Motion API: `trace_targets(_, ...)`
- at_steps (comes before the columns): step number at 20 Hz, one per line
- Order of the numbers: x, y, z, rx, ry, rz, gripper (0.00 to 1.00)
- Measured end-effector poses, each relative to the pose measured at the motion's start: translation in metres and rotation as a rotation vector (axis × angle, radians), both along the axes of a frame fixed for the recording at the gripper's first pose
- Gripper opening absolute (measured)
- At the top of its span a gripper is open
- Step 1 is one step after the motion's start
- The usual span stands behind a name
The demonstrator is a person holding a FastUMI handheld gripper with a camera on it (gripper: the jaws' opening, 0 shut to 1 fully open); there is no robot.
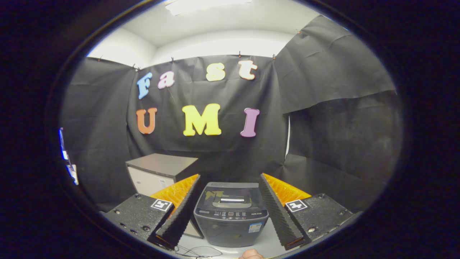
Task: Put the clothes into the washing machine and then close the washing machine lid.
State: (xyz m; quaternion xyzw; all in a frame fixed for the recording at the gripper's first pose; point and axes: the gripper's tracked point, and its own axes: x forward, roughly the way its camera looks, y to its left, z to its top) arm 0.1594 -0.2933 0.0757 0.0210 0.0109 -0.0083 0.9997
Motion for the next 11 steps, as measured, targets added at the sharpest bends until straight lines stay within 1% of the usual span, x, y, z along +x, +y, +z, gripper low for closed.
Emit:
trace_targets(2,-0.037,-0.01,-0.009,-0.022,-0.006,0.012,0.98)
trace_targets(5,-0.087,-0.007,-0.008,-0.038,-0.065,0.045,0.99)
trace_targets(8,-0.102,-0.005,-0.024,-0.027,-0.055,0.047,0.99)
trace_targets(11,-0.112,-0.003,-0.031,-0.002,-0.043,0.026,0.99)
